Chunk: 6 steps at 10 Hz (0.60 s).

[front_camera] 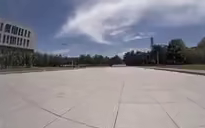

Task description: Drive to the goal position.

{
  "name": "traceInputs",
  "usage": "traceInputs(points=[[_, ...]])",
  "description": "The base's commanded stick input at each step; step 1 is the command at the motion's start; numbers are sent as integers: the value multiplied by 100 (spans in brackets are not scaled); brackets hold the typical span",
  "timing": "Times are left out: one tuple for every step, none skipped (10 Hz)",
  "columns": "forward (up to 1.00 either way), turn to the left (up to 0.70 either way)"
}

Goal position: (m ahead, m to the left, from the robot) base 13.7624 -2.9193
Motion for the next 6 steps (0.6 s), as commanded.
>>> traceInputs(points=[[100,0],[100,0],[100,0],[100,0],[100,0],[100,0]])
